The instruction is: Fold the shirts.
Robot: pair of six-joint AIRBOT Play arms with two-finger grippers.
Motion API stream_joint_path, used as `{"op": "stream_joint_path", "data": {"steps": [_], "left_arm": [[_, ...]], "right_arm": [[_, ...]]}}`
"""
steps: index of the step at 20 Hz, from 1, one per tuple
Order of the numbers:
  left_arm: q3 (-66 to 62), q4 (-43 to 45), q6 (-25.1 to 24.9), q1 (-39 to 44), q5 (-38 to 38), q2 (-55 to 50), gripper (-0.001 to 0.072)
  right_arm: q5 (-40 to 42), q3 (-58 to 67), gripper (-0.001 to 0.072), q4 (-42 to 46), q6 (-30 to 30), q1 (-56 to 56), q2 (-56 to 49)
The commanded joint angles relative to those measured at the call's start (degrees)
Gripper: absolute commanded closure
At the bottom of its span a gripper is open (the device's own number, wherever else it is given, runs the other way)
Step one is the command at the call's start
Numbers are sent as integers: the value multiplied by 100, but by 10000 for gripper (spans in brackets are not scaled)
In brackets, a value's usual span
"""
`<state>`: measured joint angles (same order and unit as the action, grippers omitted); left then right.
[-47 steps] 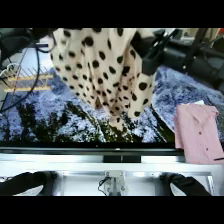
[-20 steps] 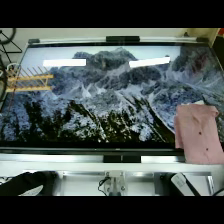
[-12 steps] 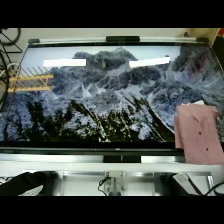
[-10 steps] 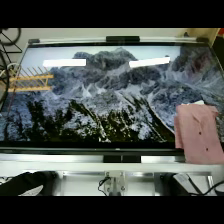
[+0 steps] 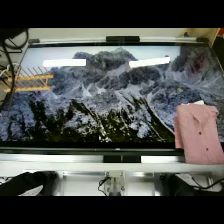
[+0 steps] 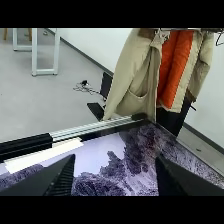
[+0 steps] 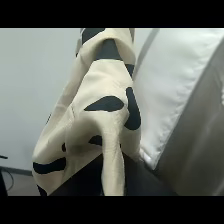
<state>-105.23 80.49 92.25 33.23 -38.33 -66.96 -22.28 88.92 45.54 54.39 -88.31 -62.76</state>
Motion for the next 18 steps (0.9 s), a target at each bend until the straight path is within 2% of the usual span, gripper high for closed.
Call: {"op": "stream_joint_path", "data": {"steps": [1,7,8,9,10,11,15,18], "left_arm": [[2,2,0,0,-118,-4,105],[2,2,0,0,-118,-2,105],[2,2,0,0,-120,-2,105],[2,2,0,0,-125,-4,105],[4,2,0,0,-144,-4,105],[17,2,0,0,-170,-4,105],[17,155,-4,-4,-802,-125,105],[17,289,-7,-7,-1445,-317,105]], "right_arm": [[-175,4,668,0,68,-450,-59],[-564,4,664,-2,411,-1075,201],[-726,4,645,-7,507,-1137,236],[-903,4,493,-17,531,-1152,271],[-1134,4,208,-22,538,-1150,308],[-1440,4,177,-22,538,-1150,358],[-2736,4,177,31,715,-1145,680],[-3974,4,177,643,1620,-1145,927]]}}
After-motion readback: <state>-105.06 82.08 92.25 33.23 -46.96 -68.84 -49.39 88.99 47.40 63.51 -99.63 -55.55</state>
